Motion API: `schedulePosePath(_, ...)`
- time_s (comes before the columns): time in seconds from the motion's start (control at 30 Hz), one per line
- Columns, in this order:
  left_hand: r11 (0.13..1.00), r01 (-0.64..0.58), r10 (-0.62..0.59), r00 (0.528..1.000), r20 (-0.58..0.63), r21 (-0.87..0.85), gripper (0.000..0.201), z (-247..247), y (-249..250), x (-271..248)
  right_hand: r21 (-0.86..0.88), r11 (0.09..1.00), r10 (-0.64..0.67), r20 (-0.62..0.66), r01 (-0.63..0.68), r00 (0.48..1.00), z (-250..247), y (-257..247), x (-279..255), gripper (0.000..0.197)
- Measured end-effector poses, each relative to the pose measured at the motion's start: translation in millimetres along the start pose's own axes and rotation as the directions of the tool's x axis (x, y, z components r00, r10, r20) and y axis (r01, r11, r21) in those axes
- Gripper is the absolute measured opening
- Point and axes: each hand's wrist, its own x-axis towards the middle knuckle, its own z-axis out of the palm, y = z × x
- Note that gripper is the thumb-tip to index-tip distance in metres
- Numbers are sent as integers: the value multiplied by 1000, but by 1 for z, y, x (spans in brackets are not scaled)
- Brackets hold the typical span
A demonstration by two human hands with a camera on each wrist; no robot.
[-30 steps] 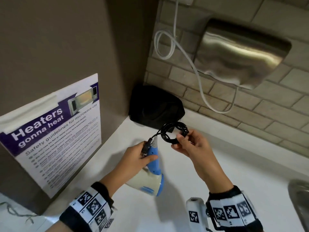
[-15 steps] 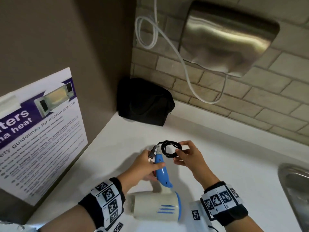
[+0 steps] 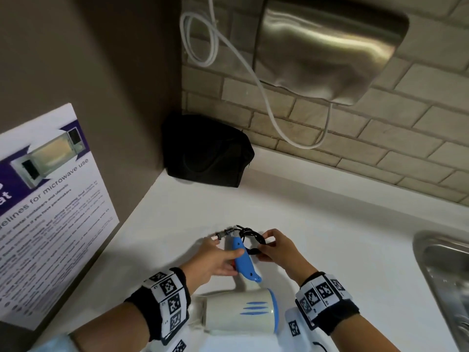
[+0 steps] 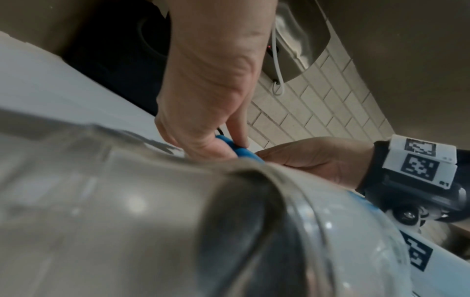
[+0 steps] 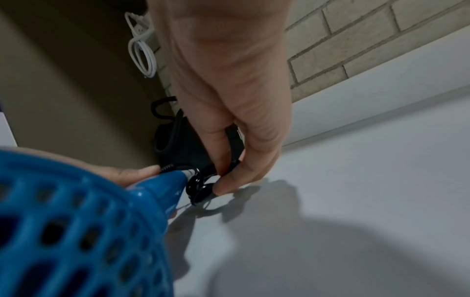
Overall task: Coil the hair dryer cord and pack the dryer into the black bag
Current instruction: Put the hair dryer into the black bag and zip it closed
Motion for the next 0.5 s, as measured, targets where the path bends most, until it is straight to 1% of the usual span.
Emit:
schedulePosePath(0.07,1000,19,-19,1000,-7,-9,89,2,-1,1,3,1000,23,-6,-23,1000,0,3,1,27)
schedulePosePath(0.13,1000,28,-28,1000,-10,9,87,3,-3,2,6,999,40,-9,-40,999,0,5,3,28)
schedulePosePath(0.23,999,28,-28,1000,-13,45,71,4,-4,4,2,998,57,-9,-57,998,-1,8,4,25)
schedulePosePath(0.33,994,4,-2,1000,-13,112,52,7,-5,6,-60,995,85,-4,-85,996,-3,9,7,27)
schedulePosePath(0.4,982,-20,24,1000,-18,190,43,9,-5,7,-180,980,88,6,-86,996,-4,6,7,24)
schedulePosePath(0.5,956,-18,23,1000,-13,293,38,11,-4,9,-422,905,72,21,-56,997,-6,2,7,19)
